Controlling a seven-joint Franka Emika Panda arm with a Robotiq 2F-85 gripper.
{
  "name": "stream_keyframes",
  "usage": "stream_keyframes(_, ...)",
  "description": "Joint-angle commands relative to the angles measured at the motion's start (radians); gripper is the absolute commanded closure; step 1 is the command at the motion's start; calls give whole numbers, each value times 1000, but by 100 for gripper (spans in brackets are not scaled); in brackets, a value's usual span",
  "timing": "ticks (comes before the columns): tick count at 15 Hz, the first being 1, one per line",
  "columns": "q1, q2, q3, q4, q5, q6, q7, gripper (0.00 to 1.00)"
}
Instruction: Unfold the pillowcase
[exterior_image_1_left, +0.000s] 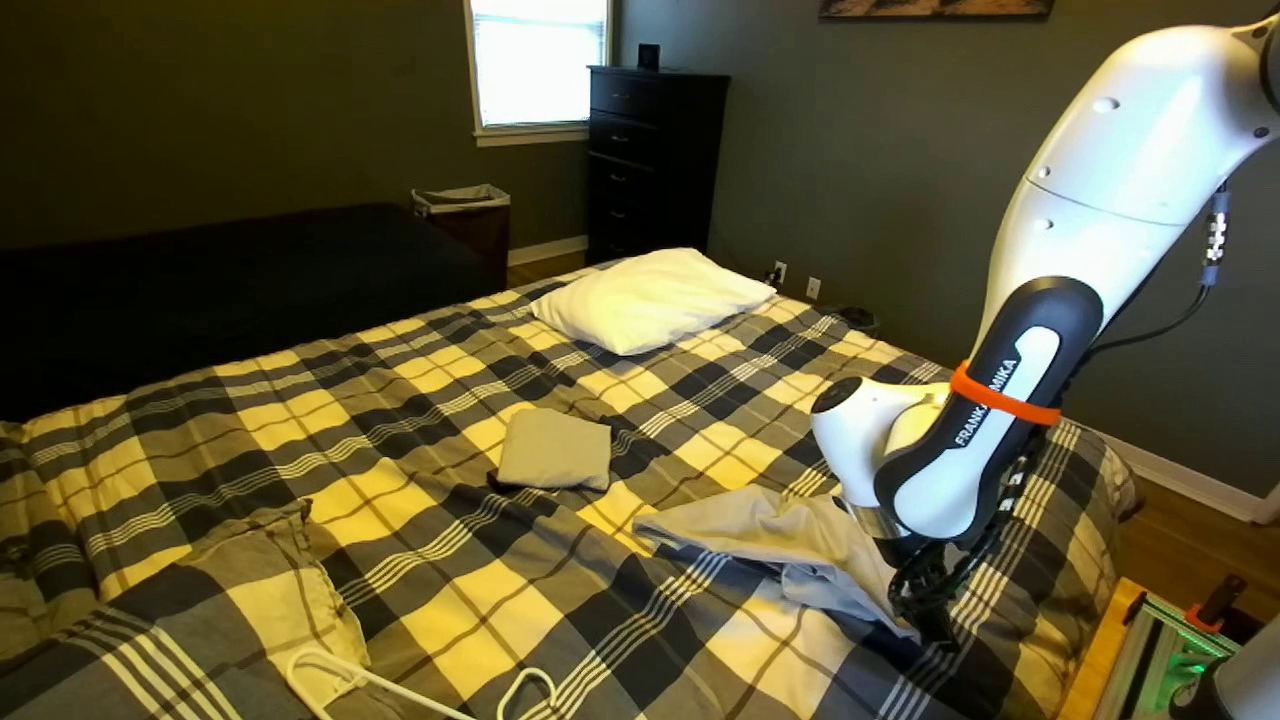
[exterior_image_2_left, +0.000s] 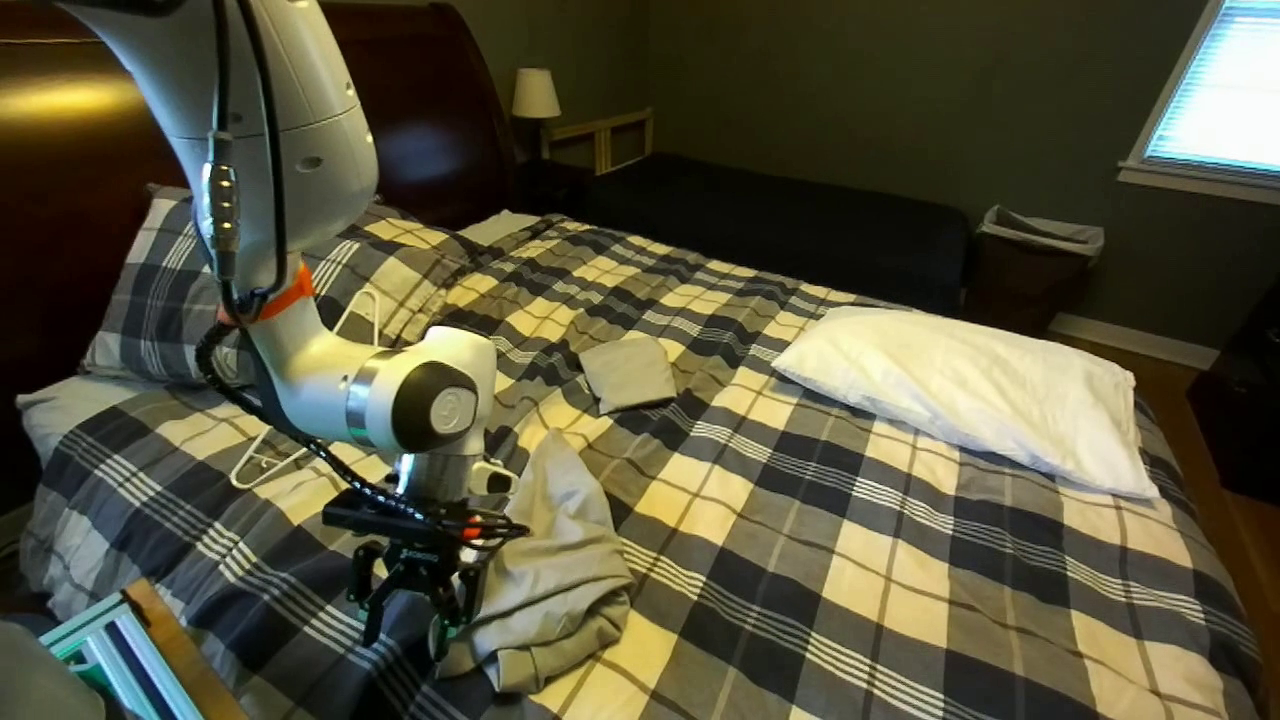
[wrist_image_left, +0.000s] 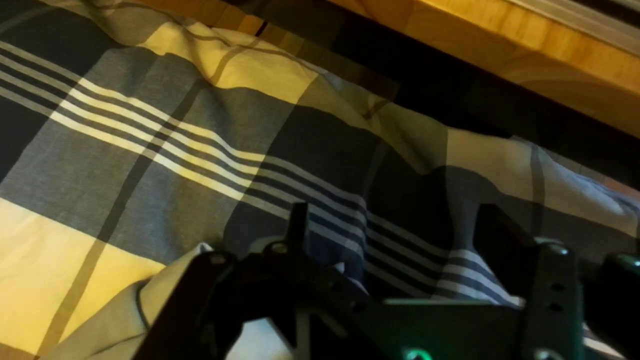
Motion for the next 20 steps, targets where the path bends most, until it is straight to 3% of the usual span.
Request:
stream_keyframes(1,25,56,-20,21,-37,74,82,32)
stream_keyframes(3,38,76,-27,28,-46,109,112,26)
stream_keyframes(7,63,115,-42,46,-46,156,157,33)
stream_keyframes(9,71,132,-47,58,-39,174,171,41)
stream_keyframes(14,90,148,-61,69,-36,198,196,87)
stream_keyframes(16,96,152,-64,70,-36,205,199,99)
stream_keyframes(20,99,144,-71,67,-32,209,201,100)
